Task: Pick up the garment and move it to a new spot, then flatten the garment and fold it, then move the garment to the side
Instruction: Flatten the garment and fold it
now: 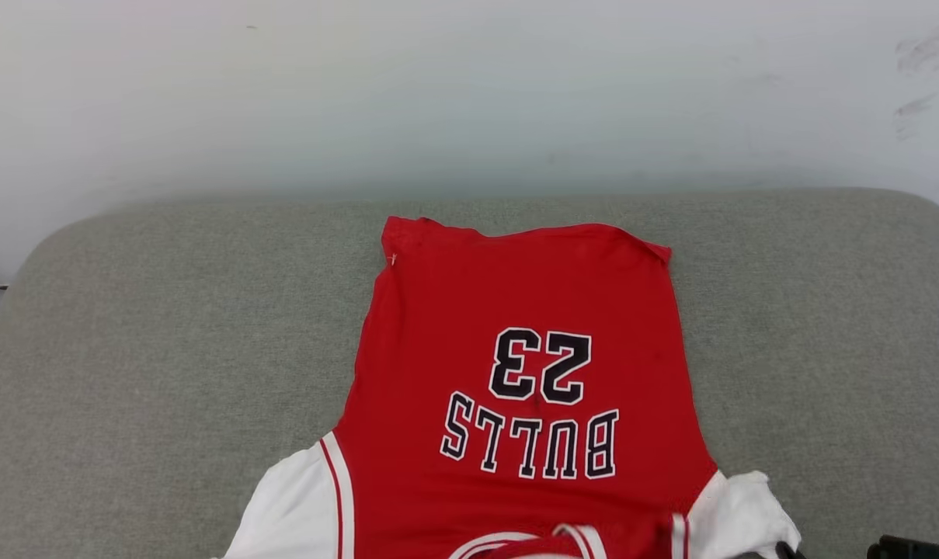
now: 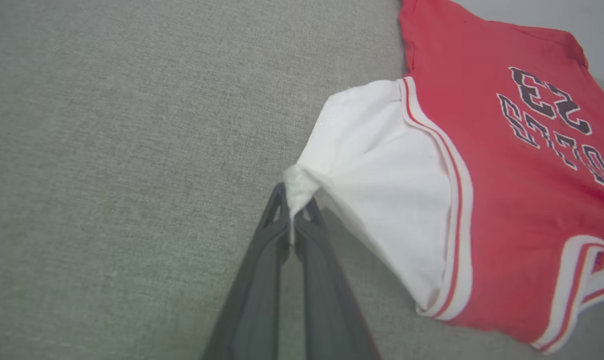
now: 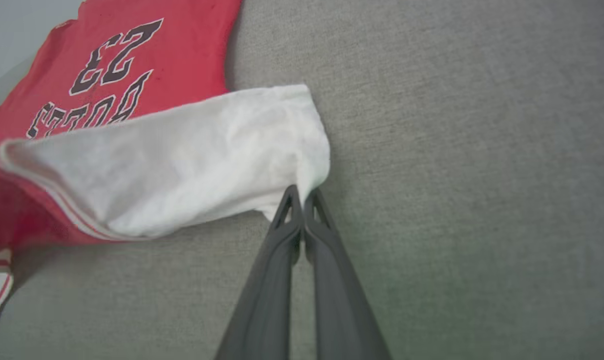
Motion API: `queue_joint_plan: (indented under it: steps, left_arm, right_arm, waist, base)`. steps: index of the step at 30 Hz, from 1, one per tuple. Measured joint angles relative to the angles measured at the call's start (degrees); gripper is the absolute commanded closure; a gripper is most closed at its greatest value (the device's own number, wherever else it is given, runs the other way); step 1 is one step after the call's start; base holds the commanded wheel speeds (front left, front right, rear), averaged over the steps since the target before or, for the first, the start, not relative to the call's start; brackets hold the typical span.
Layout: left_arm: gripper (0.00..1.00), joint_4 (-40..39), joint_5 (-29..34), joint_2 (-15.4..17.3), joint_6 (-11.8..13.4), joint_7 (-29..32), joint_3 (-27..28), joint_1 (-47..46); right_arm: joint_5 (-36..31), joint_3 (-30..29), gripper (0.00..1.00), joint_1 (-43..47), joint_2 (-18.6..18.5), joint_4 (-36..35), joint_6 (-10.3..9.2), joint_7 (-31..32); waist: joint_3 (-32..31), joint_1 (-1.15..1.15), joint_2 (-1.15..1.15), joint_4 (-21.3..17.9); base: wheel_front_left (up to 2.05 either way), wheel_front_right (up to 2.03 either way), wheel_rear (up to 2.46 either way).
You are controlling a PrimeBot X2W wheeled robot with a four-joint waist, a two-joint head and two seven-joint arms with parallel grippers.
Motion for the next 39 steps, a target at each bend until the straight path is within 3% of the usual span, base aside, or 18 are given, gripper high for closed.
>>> queue_joint_plan:
  steps: [4,5,6,7,8,13,20,27,39]
  left_arm:
    - [1.0,-1.83,0.55,-0.7,0.36,-0.42,-0.16,1.07]
    - [1.0,-2.14,0.97,-0.67,0.19,-0.47,-0.14,1.05]
    - [1.0,-2.38,1.46,-0.71,0.15,-0.49,-0.24,1.02]
    - [1.0,-2.64,1.83,-0.96,0.07,-0.65,-0.32,0.91]
    - [1.0,-2.9,2.34,-1.18,-0.03,-0.76,-0.48,0.71]
    - [1.0,-3.66,4.17,-2.29,-0.51,-0.91,-1.04,-1.11]
    - [1.0,-4.95,7.15,-2.96,-1.02,-0.99,-1.32,-4.36]
    - [1.0,-6.77,10.21,-4.77,-2.6,-1.0,-2.52,-11.1]
    - [1.0,-9.32,13.92,-8.67,-6.13,-1.01,-3.74,-19.54]
  right_arm:
    - [-4.06,-1.97,0.97,3.65,2.34,-3.55,0.0,1.38]
    - [-4.42,-2.22,0.73,4.16,2.81,-4.23,0.0,1.78]
    - [-4.48,-2.3,0.56,4.43,3.23,-4.93,0.0,2.04]
    - [-4.76,-2.21,0.16,4.46,3.49,-5.63,-0.01,2.2]
    - [-4.83,-2.16,0.0,4.39,3.72,-6.41,-0.01,2.24]
    - [-5.9,-3.9,0.0,1.77,3.69,-8.55,-0.01,0.63]
    - [-8.47,-6.81,0.0,-10.48,2.91,-5.26,-0.01,2.03]
    - [-11.04,-8.32,0.0,-29.27,0.08,6.01,-0.01,5.87]
    - [-15.52,-10.27,0.0,-55.16,-7.26,27.27,-0.01,20.16]
  waist:
    - [-0.31,0.01,0.0,0.87]
    - [-0.27,0.01,0.0,1.05]
    - [-0.2,0.01,0.0,1.23]
    - [-0.12,0.01,0.0,1.43]
    - [-0.07,0.01,0.0,1.62]
    - [0.19,0.01,0.0,2.59]
    - [1.65,0.02,0.0,3.86]
    - [6.52,0.03,0.0,6.22]
    - [16.53,0.04,0.0,12.76]
  base:
    - [0.0,0.0,0.0]
    - [0.0,0.0,0.0]
    - [0.0,0.0,0.0]
    - [0.0,0.0,0.0]
    - [0.0,0.0,0.0]
    - [0.0,0.0,0.0]
    - [0.0,0.0,0.0]
    - [0.0,0.0,0.0]
    - [0.0,0.0,0.0]
